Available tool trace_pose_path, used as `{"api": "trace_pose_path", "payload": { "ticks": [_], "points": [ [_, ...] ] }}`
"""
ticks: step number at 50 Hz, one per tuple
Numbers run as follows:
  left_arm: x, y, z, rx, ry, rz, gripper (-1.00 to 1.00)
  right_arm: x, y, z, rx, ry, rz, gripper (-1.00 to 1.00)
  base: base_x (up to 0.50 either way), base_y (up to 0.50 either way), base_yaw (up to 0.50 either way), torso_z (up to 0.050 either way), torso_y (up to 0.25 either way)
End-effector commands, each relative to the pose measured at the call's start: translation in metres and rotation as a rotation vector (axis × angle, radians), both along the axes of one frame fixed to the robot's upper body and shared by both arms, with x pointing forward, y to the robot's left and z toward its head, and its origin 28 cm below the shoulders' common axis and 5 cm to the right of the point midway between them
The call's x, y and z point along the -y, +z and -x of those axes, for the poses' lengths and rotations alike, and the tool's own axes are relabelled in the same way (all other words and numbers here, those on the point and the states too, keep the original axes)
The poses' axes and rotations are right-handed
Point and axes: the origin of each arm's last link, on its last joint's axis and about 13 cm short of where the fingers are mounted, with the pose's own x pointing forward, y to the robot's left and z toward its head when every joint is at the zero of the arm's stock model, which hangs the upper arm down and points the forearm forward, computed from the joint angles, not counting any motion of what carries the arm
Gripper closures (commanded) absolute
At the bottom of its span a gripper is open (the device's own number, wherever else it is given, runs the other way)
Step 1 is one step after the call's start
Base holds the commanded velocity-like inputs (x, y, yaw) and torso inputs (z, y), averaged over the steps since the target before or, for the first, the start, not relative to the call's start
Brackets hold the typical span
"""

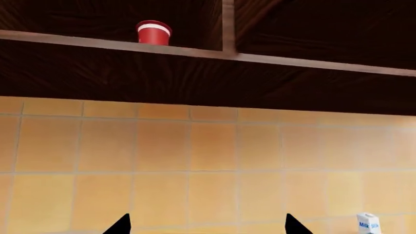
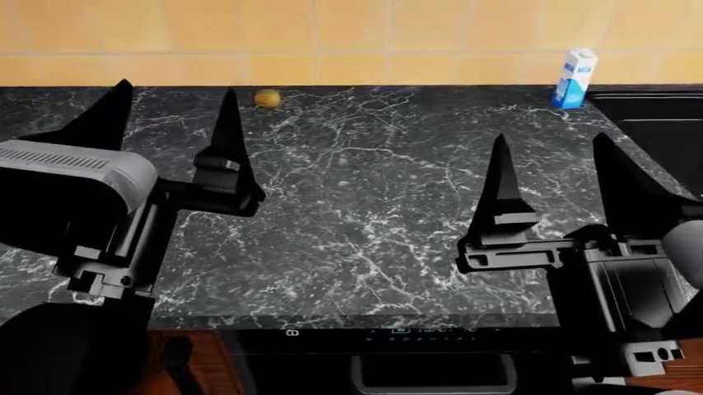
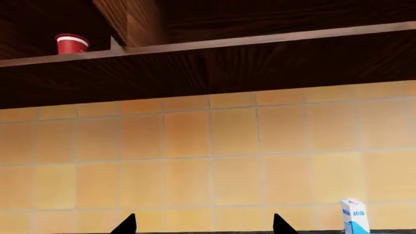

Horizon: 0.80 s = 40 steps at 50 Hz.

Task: Pick the jello cup and bar from the counter and place them in the cabinets closest to them.

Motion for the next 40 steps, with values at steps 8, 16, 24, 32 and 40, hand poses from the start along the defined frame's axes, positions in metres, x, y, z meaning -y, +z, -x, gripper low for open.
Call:
{"api": "trace_pose_path", "payload": {
  "ticks": [8,16,24,32,40],
  "points": [
    [0.0019,-0.0028,0.0035,-0.002,-0.014,-0.009,-1.00,-0.0030,-0.0019,0.0049,0.018,0.024,0.017,-1.00,0.11,-0.50,0.00,0.000,0.000],
    [0.0022,-0.0022,0.0039,-0.005,-0.017,-0.009,-1.00,-0.0038,-0.0029,0.0046,0.024,0.025,0.029,-1.00,0.20,-0.50,0.00,0.000,0.000],
    [0.0025,-0.0022,0.0040,-0.006,-0.020,-0.007,-1.00,-0.0044,-0.0036,0.0039,0.015,0.026,0.021,-1.00,0.21,-0.50,0.00,0.000,0.000],
    [0.0027,-0.0022,0.0039,-0.007,-0.023,-0.007,-1.00,-0.0044,-0.0031,0.0029,-0.001,0.029,0.005,-1.00,0.00,-0.50,0.00,0.000,0.000],
    [0.0026,-0.0026,0.0033,-0.010,-0.026,-0.005,-1.00,-0.0055,-0.0032,0.0027,-0.006,0.038,0.004,-1.00,0.00,-0.50,0.00,0.000,0.000]
  ]
}}
